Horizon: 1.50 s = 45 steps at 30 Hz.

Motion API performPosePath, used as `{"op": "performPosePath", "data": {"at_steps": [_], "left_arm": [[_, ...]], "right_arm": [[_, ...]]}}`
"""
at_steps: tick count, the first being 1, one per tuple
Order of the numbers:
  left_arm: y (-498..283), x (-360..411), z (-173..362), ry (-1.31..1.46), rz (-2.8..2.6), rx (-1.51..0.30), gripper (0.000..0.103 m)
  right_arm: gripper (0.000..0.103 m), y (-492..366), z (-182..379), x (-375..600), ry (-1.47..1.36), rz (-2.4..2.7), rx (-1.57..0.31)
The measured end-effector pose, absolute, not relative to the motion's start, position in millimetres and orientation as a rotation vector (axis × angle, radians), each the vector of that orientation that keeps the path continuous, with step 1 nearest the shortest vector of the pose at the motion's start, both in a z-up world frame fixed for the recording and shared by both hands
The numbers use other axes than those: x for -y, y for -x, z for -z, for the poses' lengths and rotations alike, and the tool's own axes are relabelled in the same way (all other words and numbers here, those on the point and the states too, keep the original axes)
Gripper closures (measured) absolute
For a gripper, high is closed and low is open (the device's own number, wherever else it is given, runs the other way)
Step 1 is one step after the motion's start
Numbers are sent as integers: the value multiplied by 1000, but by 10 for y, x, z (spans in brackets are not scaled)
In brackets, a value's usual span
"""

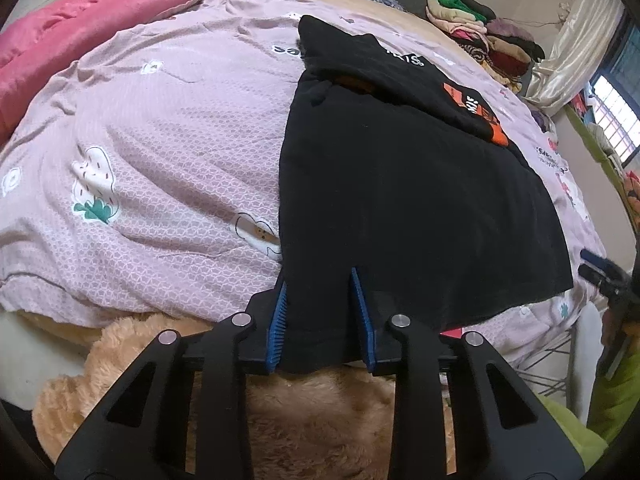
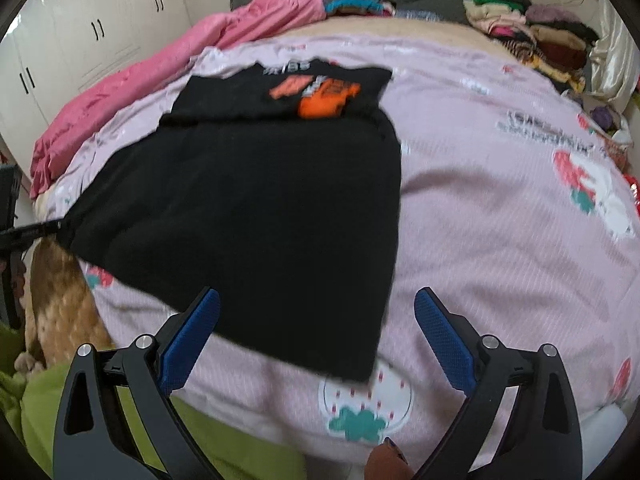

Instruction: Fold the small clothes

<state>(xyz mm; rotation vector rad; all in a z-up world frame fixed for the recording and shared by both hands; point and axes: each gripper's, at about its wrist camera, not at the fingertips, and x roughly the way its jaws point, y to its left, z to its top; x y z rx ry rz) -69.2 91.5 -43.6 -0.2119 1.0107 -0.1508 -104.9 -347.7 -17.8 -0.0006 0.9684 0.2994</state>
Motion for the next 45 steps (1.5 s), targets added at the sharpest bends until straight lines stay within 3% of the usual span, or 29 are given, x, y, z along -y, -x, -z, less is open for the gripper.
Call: {"op": "performPosePath", "data": {"at_steps": [2,7,12,14,15,18,31,45], "left_arm": [[702,-918,433,210,149,-1010,82],[684,-930,456,220,148,-1013,82],[675,-948,468,228,142,-1009,86],[695,-952,418,222,135,-986,94],[704,-948,372,219,145,-969,98],[714,-938,272,213,153,-942,99],[583,-1062,-118,288,168,-851,99],[280,-1117,-482,315,151,-774,100]], "right_arm": [[26,1074,236,3490,-8,-314,-997],[39,1065,400,3548,-49,-316,-1060],[86,1043,468,3595,-64,-302,-1068],[94,1047,395,3632,-86,-319,-1043],[95,1056,337,3634,-87,-330,-1025],[95,1065,170,3657,-116,-361,-963],[95,912,-470,3834,-219,-387,-711],[95,750,-752,3964,-284,-309,-563]]}}
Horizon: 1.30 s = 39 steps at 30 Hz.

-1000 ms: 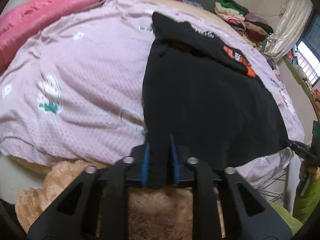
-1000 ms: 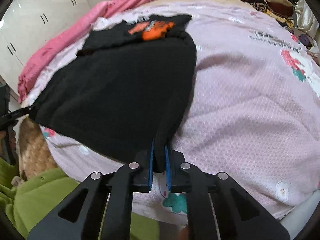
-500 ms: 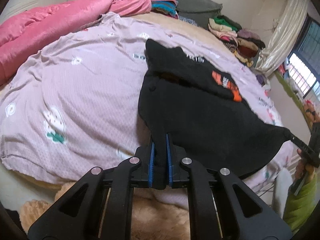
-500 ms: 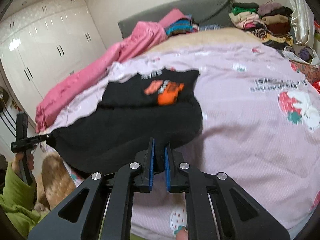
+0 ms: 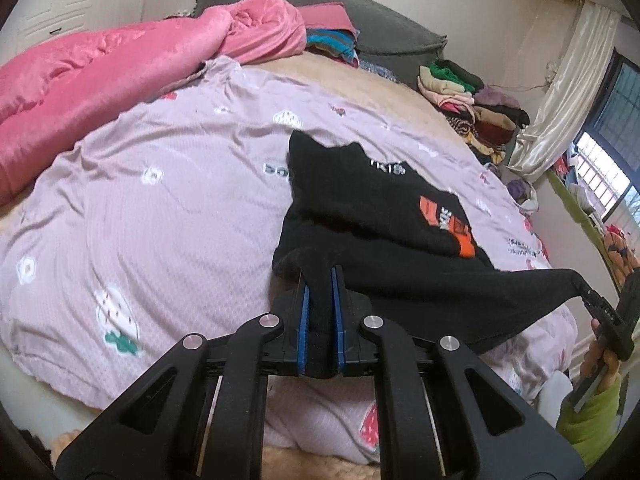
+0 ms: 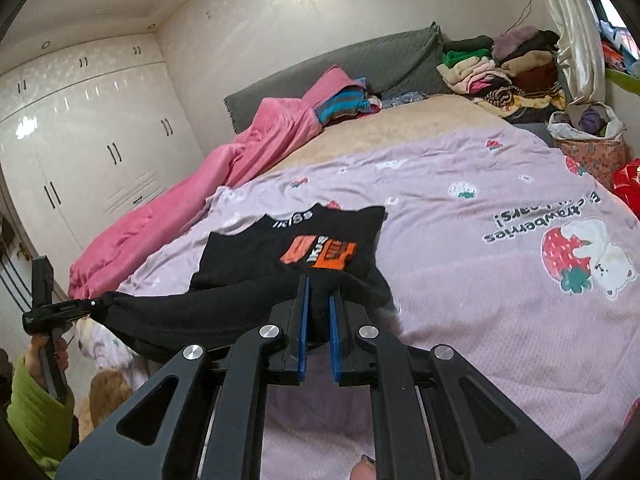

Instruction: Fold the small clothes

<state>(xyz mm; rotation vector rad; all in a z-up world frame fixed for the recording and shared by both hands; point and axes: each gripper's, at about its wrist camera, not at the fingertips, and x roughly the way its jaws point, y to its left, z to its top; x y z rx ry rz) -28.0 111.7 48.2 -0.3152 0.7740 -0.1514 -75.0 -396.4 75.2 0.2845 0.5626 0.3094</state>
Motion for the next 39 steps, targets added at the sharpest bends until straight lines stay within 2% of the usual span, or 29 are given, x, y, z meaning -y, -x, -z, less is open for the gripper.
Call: {"op": "performPosePath", "data": {"at_steps": [22,39], "left_arm": [[-275,-1151,-837,303,98,-693,100],[-885,-1074,-766,264,61,-692,100]], "right_arm": [[95,170,-1139,3919,-284,-253,-473],[95,-431,-957,3940,-273,-170,-513]]}}
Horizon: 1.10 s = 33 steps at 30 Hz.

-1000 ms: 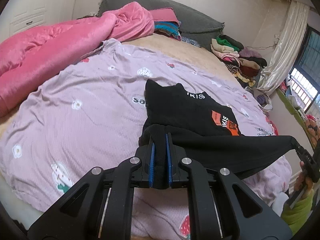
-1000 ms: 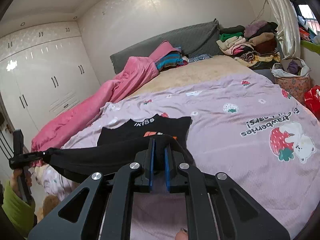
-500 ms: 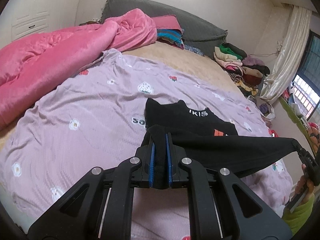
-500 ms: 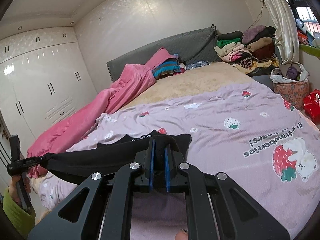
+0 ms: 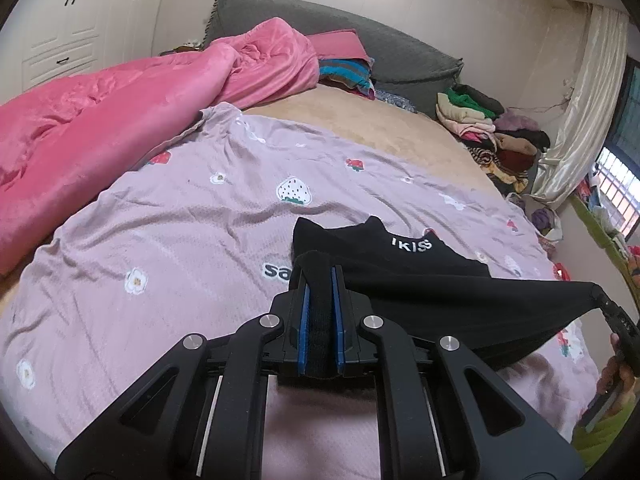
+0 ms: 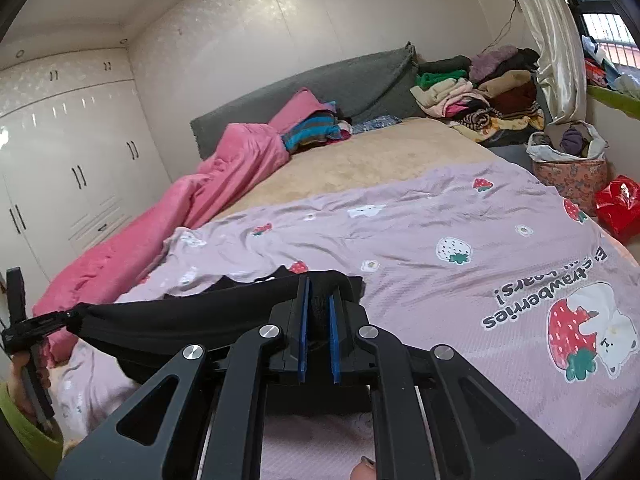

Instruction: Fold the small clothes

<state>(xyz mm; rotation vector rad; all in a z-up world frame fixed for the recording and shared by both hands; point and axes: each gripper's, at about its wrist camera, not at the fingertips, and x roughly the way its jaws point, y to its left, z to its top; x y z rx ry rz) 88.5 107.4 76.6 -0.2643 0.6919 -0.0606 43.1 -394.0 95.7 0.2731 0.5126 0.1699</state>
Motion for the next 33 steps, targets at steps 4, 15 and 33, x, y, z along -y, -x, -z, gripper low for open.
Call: {"op": "performPosePath", "data": {"at_steps": [4,15,33], "left_arm": [[-1063,-1044,-656,238,42,-708,99],[-1446,-1046,-308,229,16,-772,97],[-1403,-1063,-300,222,-21,-703,68]], "right_arm": [[95,-618,-862,3903,-260,-147,-538],[95,-1033,-535,3792,-195,-89,-614],[60,-1044,-397,3485,66,47,-544]]}}
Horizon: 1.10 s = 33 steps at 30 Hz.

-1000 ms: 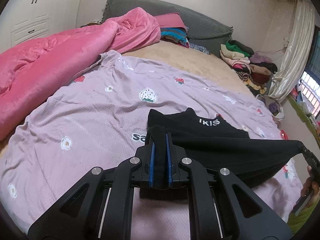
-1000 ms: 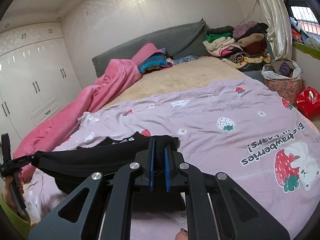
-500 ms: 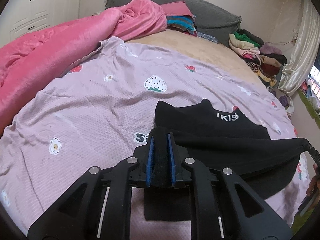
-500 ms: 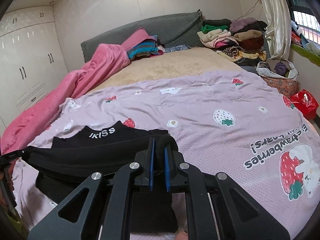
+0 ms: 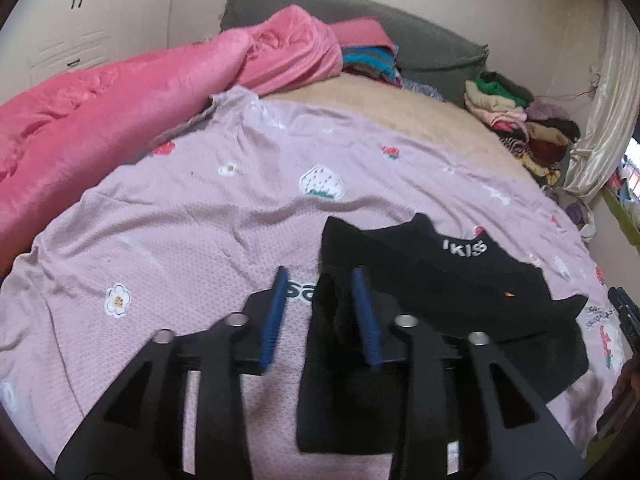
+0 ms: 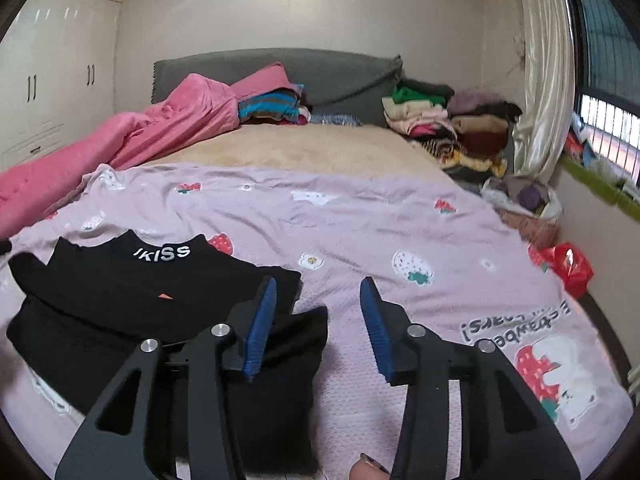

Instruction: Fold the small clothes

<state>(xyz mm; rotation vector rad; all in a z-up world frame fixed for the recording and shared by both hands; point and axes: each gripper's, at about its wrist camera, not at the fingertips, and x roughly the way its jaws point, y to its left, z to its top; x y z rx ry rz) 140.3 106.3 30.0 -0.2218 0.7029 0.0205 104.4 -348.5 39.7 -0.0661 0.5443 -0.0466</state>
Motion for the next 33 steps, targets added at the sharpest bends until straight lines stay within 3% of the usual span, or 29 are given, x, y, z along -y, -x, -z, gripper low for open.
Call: {"op": "performPosePath", "data": {"at_steps": [1,7,10,11,12,13,15,16,33], "left_arm": [[-1361,-1028,-326,214,-14,-688,62],[-1256,-727,-337,133,59,-680,44],[-1239,-582,-254,105,99,-706,44],[-1240,-536,-216,92,111,-719,44],[-1249,-482,-166,69,123,-741,47],[-1255,-445,-117,52,125,-762,63],[-1265,-393,-7,38,143,-795,83],[-1268,-376,40,33,151,-811,88],[-1380,-392,301,-19,70,-846,90]], "right_arm": [[60,-1012,-403,3477,62,34,-542],[56,-887,-412,3428,41,-21,-553],[56,-829,-399,3359,46,-65,-577],[64,-820,-393,3328,50,-80,-588],[78,-813,-383,3297,53,-92,-597],[83,-803,-358,3259,55,-112,-612],[90,-784,-309,3189,62,-146,-638],[91,-761,-287,3156,69,-154,-646],[91,-1050,279,2974,115,-142,-867]]}}
